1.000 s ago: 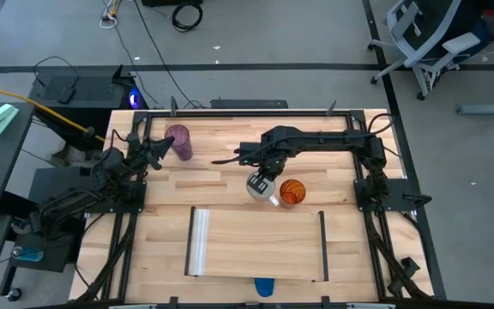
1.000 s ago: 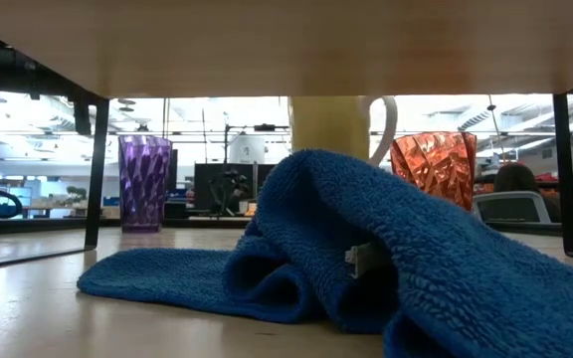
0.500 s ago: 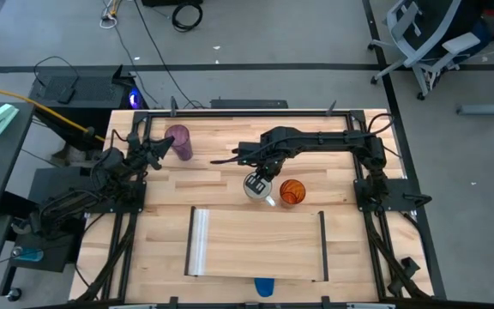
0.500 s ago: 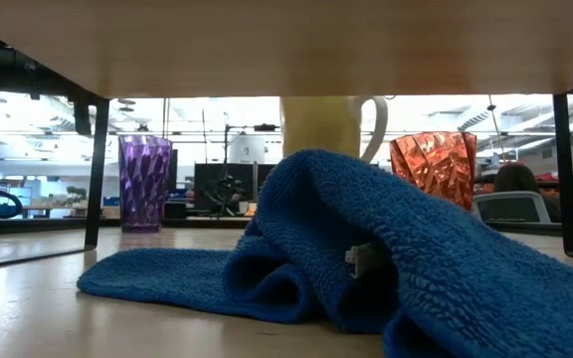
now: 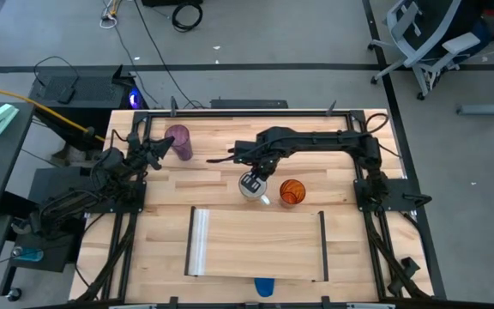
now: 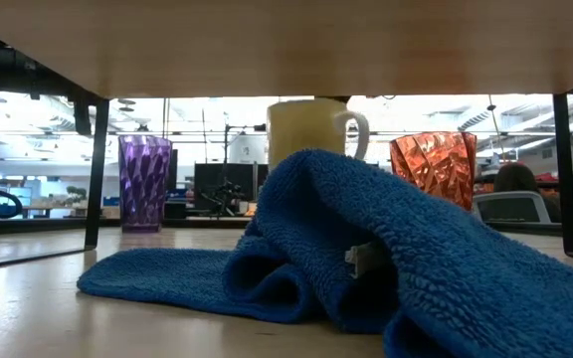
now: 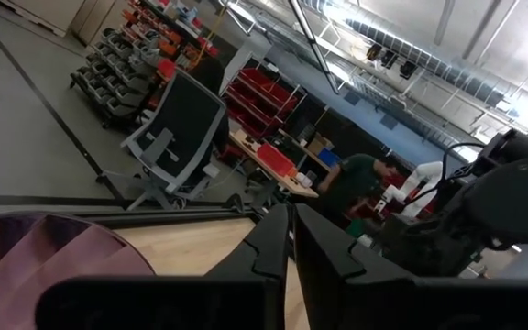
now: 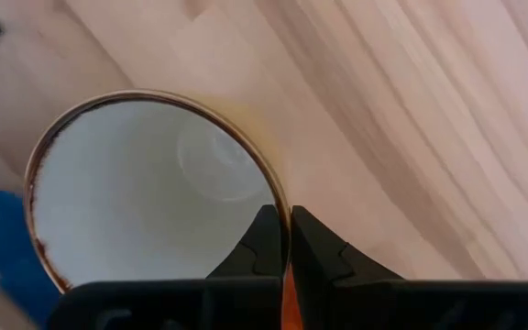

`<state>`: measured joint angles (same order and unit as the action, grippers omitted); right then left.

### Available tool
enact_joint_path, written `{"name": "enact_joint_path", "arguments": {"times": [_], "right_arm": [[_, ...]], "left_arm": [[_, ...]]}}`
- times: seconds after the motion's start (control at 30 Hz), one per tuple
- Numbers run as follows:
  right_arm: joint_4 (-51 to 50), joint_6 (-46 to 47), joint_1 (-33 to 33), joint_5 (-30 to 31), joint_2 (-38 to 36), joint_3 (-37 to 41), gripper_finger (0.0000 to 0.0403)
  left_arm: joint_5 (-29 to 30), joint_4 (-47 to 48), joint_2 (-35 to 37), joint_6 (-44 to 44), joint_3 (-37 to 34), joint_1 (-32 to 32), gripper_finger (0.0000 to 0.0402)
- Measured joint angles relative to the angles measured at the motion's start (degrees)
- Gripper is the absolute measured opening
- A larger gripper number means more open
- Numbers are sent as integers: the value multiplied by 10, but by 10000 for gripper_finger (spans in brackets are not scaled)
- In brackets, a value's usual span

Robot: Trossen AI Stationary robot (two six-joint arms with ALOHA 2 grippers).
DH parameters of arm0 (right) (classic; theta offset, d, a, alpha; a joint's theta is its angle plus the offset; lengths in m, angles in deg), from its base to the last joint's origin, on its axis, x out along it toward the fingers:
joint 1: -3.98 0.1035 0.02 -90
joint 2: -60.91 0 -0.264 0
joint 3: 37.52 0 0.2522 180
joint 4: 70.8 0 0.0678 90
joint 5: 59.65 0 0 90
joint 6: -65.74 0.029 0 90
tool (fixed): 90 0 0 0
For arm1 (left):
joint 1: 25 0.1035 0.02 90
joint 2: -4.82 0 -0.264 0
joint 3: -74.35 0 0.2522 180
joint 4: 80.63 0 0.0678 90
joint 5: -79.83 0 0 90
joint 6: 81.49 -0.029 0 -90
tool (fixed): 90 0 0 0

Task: Stack small to large cups/mugs on shelf
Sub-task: Move the yellow mug to the middle of the table

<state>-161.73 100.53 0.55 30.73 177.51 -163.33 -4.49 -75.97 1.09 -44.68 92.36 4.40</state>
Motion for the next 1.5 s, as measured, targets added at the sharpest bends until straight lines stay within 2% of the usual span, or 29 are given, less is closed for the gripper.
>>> {"name": "enact_joint_path", "arguments": {"times": [0.27,0.7,1.5], "right_arm": [[15,-24,-2,-7,17,0,9],[28,-62,-25,-7,40,0,9],[49,-72,-33,-21,47,7,10]], "left_arm": [[-15,2,0,0,0,0,21],[-17,6,0,1,0,0,36],[-22,10,0,0,0,0,35]]}}
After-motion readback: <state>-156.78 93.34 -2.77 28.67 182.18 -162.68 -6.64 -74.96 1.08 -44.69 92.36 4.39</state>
